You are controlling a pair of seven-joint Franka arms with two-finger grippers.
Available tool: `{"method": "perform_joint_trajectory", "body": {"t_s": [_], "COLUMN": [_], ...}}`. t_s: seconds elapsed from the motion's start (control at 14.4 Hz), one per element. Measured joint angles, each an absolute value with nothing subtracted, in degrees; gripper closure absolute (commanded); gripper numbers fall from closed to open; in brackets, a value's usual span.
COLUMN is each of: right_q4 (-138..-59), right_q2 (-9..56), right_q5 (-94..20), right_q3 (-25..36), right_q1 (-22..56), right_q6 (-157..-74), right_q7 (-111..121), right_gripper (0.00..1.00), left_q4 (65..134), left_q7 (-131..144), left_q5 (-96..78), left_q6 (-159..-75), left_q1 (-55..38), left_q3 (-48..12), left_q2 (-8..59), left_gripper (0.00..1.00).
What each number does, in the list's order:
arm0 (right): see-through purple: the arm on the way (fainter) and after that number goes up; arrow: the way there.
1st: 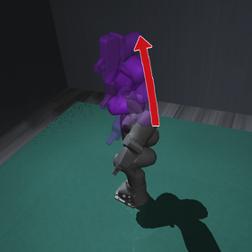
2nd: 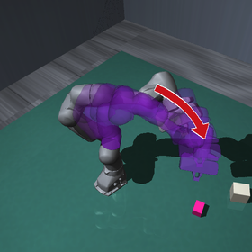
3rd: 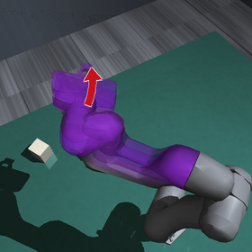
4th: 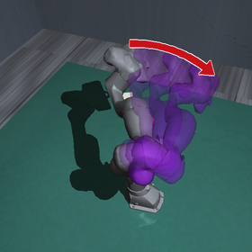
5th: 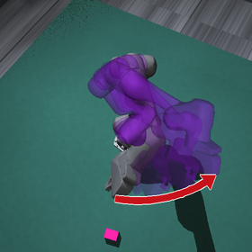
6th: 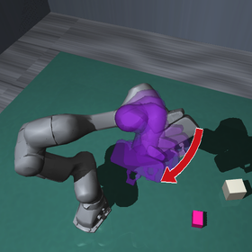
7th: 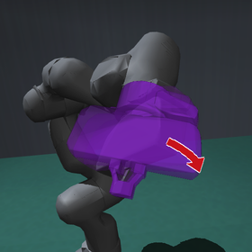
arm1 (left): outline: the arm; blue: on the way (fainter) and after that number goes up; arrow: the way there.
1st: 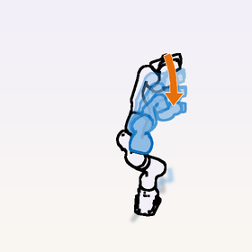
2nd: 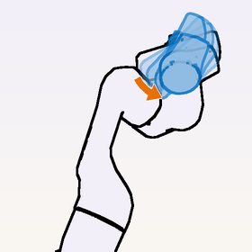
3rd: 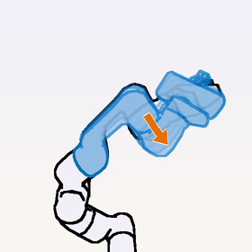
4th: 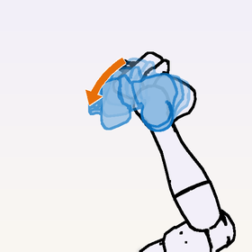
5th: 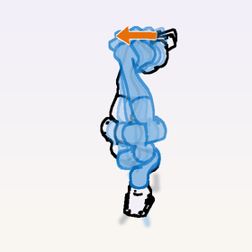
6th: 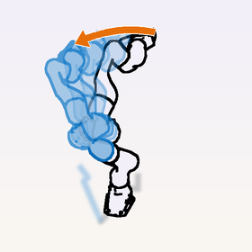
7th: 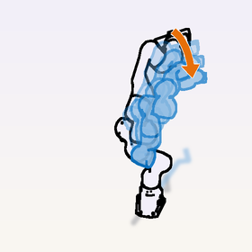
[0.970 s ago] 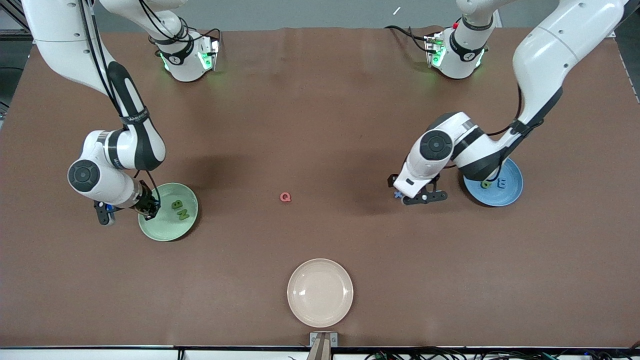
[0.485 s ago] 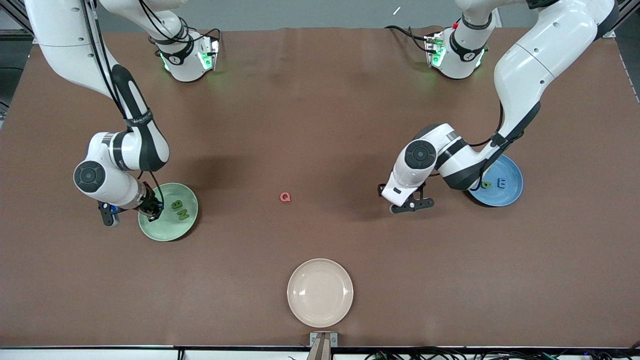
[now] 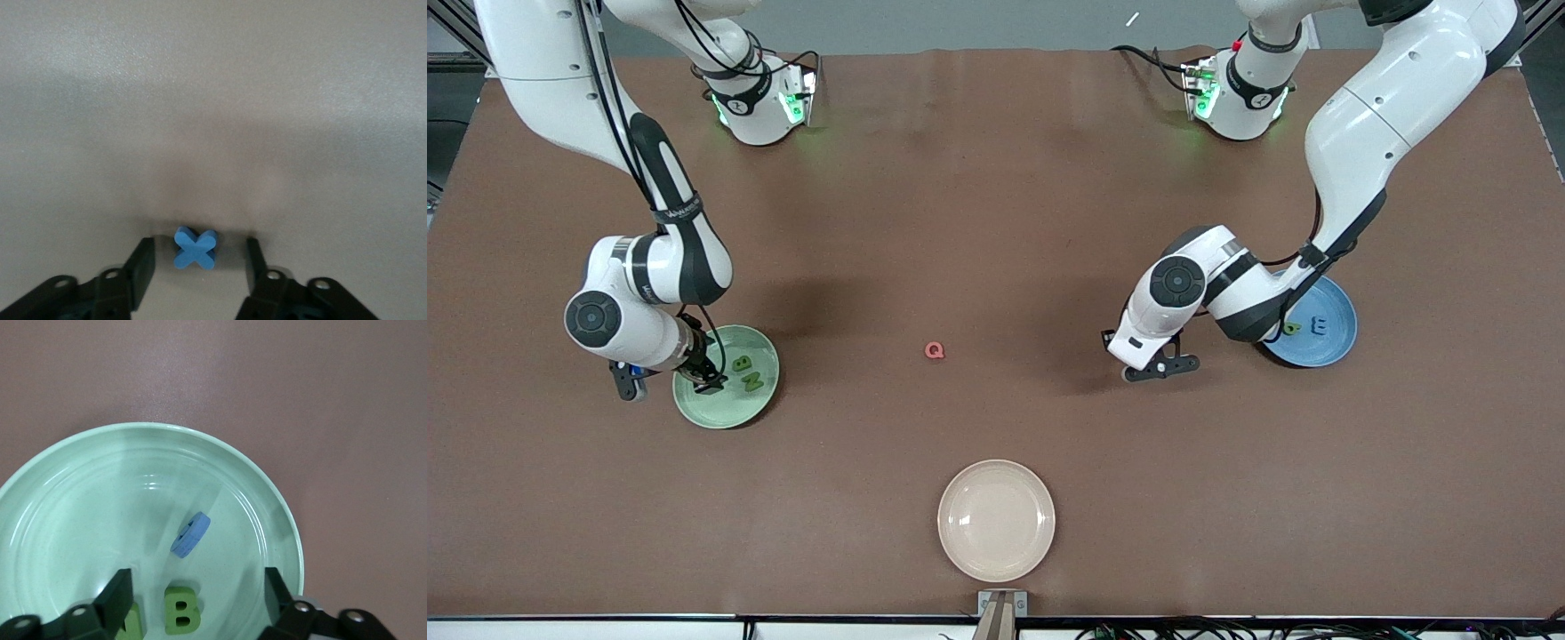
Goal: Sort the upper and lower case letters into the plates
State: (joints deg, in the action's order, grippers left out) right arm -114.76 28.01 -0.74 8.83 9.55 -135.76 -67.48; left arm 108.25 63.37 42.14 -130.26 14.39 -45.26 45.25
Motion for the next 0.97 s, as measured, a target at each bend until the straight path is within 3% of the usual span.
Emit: {"method": "perform_joint_trajectory", "body": {"t_s": [0.07,0.21,0.35,0.42,0.62,0.97], "right_q4": [-114.6,-114.1,-112.6,-111.5,-109.1,-109.0], "right_q2": [28.0,28.0,28.0,28.0,27.9,29.2], "right_q5": [-0.7,-0.7,-0.7,-0.7,-0.7,-0.6], "right_q3": [8.8,8.8,8.8,8.8,8.9,9.1], "right_q1": [9.6,9.6,9.6,9.6,9.5,9.3], "right_q6": [-135.7,-135.7,-135.8,-135.8,-135.7,-135.9], "right_q7": [-67.5,-67.4,-67.4,-67.4,-67.4,-67.3], "right_gripper": [0.09,0.41,0.95,1.00,1.00,1.00], "left_q4": [108.3,108.3,108.3,108.3,108.2,107.7], "left_q7": [63.4,63.4,63.4,63.4,65.7,67.8], "left_q5": [42.1,42.1,42.1,42.1,42.1,42.1], "left_q6": [-130.3,-130.3,-130.3,-130.3,-130.5,-130.5], "left_q1": [14.4,14.4,14.4,14.4,14.3,14.6], "left_q3": [-45.3,-45.3,-45.3,-45.3,-45.4,-45.3], "left_q2": [45.3,45.3,45.3,45.3,45.3,45.2], "left_gripper": [0.48,0.57,0.69,0.74,0.86,0.92]}}
